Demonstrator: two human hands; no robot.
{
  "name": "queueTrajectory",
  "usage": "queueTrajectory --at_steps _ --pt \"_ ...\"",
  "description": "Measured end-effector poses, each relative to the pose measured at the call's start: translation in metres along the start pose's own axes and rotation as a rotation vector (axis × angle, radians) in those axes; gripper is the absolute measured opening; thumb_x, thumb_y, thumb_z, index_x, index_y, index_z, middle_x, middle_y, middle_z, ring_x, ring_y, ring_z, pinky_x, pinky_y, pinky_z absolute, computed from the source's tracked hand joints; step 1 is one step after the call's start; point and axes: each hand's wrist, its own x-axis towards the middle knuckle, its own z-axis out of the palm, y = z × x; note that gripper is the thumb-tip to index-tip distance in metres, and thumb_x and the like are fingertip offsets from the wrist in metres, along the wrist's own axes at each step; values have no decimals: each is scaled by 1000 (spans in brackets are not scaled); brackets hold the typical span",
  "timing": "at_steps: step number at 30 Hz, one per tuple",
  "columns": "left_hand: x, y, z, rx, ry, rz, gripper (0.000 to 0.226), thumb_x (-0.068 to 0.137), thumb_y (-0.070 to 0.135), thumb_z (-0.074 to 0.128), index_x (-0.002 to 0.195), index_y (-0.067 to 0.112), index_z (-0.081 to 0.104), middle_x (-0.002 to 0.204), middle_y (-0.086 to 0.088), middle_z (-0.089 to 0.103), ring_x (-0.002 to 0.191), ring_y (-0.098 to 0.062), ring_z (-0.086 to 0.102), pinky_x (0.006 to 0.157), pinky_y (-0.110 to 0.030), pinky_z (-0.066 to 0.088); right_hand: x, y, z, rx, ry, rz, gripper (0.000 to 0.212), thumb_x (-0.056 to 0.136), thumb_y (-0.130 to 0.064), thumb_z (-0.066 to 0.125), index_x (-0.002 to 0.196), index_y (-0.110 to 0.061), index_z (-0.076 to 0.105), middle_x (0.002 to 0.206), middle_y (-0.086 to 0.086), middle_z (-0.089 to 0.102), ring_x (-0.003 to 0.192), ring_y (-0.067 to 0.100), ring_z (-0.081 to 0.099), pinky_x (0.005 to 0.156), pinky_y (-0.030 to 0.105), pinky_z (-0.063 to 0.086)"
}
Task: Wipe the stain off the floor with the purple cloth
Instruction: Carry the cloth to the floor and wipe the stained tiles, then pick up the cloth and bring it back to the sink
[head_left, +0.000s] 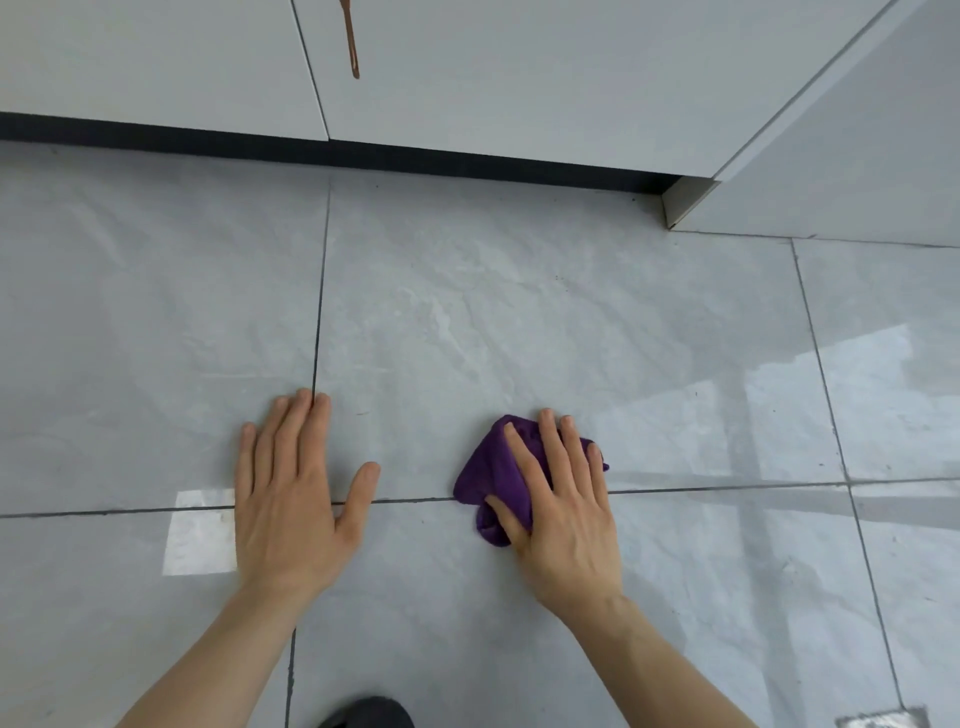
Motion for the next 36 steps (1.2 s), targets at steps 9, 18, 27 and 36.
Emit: queueTrajectory --at_steps 9,18,27,36 --pt "29 101 -6 -136 -381 640 76 88 47 54 158 32 31 168 13 27 158 -7 16 131 -33 8 -9 12 -25 206 75 8 84 87 -69 59 154 -23 39 158 -6 44 155 16 28 124 44 31" --pt "4 97 -14 8 -359 663 71 66 24 87 133 21 66 136 7 68 123 -15 66 100 -28 55 -16 13 -32 183 47 -84 62 77 -43 77 133 -20 65 130 -7 68 122 19 61 99 36 54" --pt "-42 97 -19 120 -354 553 57 41 17 95 94 22 73 80 10 70 71 -14 68 52 -25 55 -35 -9 -34 113 -70 -208 45 58 -9 80 101 -21 71 87 -7 67 77 18 61 60 20 43" --pt "-47 106 -52 -75 -598 396 43 82 32 64 120 38 44 116 13 65 97 -17 62 76 -27 40 -43 -5 -82 159 -379 -101 37 79 -40 68 113 -27 57 103 -6 68 92 22 62 70 34 44"
